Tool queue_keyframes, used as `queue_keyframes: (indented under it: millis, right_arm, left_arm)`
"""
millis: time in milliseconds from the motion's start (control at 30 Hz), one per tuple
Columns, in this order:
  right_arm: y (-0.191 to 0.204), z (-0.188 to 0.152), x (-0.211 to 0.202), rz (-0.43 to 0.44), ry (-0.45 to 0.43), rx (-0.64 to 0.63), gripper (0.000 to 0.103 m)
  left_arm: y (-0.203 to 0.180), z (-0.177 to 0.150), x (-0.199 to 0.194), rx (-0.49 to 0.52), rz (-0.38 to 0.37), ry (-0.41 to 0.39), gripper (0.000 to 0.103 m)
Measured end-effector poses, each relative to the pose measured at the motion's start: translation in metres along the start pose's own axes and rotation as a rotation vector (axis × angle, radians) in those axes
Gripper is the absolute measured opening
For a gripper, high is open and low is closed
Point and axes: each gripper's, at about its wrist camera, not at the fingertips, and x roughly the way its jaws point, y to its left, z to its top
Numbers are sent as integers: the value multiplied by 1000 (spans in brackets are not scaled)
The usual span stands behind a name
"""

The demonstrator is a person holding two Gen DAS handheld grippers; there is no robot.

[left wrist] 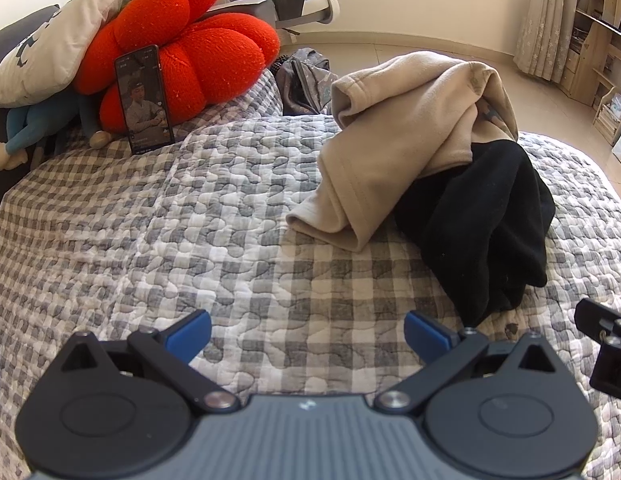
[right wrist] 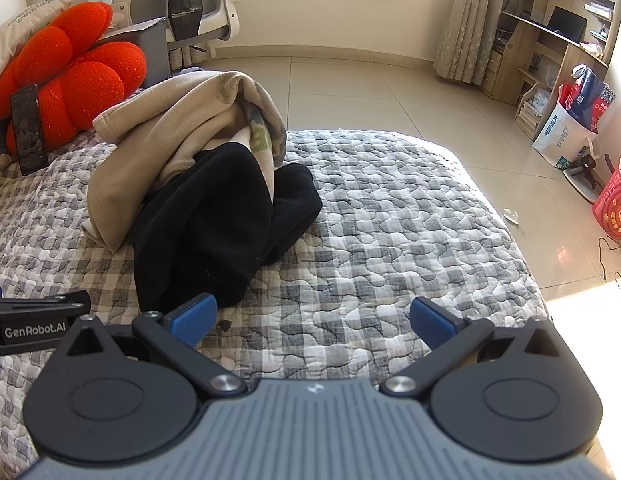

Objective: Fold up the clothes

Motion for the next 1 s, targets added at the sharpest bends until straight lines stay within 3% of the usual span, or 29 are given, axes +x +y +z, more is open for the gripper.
queue_keyframes:
  millis: [1000]
  right_arm:
    - [2,-1,3,2,10,-10,103]
  left_arm:
    - [1,1,3,2,-1,2,103]
